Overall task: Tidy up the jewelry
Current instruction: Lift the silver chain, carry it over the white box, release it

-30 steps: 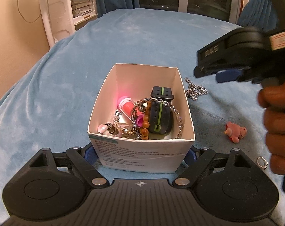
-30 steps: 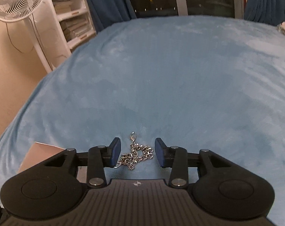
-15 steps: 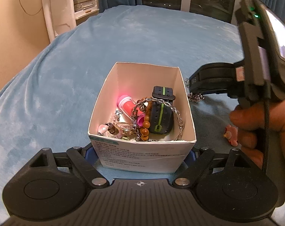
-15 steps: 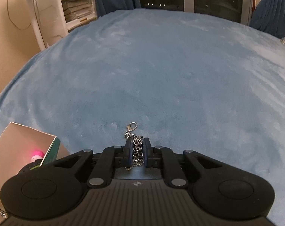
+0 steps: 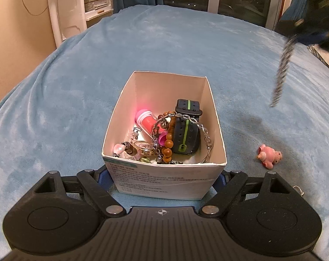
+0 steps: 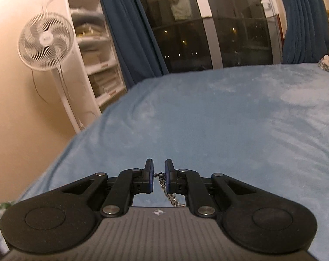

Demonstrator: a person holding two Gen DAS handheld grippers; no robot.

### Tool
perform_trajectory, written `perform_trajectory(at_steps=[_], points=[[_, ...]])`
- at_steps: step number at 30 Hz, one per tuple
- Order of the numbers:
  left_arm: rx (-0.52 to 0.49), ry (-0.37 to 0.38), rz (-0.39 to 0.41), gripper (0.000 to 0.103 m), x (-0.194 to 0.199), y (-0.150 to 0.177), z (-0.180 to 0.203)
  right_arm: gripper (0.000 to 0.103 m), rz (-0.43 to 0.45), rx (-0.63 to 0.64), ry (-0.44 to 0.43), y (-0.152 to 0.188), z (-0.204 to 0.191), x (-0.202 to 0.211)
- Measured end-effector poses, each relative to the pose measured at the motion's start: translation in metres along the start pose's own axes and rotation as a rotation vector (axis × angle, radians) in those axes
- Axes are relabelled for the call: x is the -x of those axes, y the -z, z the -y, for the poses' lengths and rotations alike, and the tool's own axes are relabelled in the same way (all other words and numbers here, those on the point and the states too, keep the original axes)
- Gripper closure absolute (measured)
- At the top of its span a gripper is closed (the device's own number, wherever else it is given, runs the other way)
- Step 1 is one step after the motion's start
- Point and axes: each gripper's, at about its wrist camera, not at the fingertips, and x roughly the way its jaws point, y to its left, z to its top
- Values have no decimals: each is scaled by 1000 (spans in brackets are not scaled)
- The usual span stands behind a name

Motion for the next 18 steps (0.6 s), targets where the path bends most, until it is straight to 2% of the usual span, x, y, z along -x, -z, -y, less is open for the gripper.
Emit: perform_trajectory(at_steps=[5, 8, 13, 18], points=[[-10, -4, 3, 44, 0, 1, 1, 0, -13, 79, 44, -20, -17, 33], [-10, -4, 2, 44, -1, 2, 1, 0, -19, 72, 74, -17, -18, 45], [-18, -15, 6, 44, 0, 3, 6, 0, -66, 41, 94, 2, -12, 44], [-27, -30, 10, 44, -1, 4, 10, 0, -89, 28, 89, 9, -13, 36]])
